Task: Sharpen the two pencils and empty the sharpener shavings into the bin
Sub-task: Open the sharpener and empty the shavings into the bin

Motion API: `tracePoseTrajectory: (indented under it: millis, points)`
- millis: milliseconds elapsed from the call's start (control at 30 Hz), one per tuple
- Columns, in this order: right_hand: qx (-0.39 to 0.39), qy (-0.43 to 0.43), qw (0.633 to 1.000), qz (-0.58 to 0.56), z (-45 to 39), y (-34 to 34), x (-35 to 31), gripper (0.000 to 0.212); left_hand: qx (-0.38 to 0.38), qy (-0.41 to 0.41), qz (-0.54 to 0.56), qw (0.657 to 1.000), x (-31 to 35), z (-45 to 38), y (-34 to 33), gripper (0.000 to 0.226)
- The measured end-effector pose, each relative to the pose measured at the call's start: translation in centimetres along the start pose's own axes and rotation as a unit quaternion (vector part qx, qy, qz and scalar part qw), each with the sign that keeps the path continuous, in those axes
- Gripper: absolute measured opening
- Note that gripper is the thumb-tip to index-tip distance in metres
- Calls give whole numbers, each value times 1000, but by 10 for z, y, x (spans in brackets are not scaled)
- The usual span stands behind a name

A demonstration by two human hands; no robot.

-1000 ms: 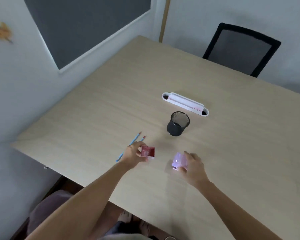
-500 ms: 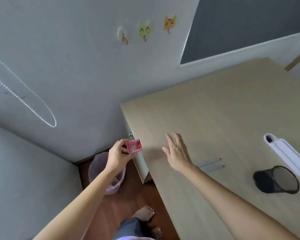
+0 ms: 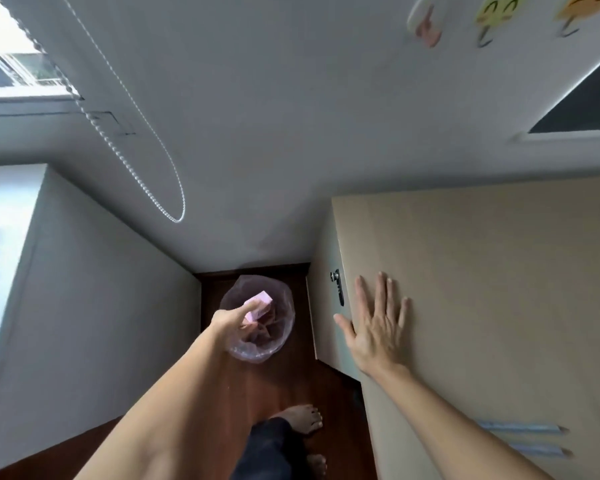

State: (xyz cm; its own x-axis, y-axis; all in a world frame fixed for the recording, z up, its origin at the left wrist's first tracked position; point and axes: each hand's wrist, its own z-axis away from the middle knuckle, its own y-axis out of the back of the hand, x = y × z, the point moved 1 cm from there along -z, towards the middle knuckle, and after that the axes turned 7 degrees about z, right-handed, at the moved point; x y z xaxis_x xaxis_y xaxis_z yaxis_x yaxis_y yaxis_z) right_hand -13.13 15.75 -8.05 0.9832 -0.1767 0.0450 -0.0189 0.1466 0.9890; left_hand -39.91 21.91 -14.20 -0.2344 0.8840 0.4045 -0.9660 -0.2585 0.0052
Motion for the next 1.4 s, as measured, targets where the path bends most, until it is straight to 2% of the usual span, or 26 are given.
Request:
tracePoseTrajectory:
  millis: [67,133,333,500,700,933,1067,1200,1333,1400]
  points:
    - [17,-1,1000,0,0,-3,0,80,-36,98,71,992,8,-14,-5,37]
    - [23,1,1000,1,0,-3,0,81,-38,197,151,968,17,-24,-9,40]
    - [20,-1,1000,-1,0,-1,0,82,-8,264,123,957,31,-42,-10,53]
    - [19,-1,1000,-5,-1,-3,1,83,12,240,84,967,32,-49,-6,48]
    - [19,-3,1000,-10,0,-5,1,83,45,237,124,963,28,-50,-2,44]
    - [21,-1,1000,-10,0,-4,1,84,39,261,157,952,22,-44,0,46]
    - [24,2,1000,-17,0,-4,1,84,59,168,63,982,23,-45,-2,33]
    - [25,3,1000,-15,0,-5,1,85,71,162,66,982,24,-41,5,34]
    - [29,3,1000,-12,0,-5,1,85,124,62,-20,990,24,-40,15,32]
    - [30,5,1000,-9,0,-5,2,86,96,57,15,994,25,-37,17,34]
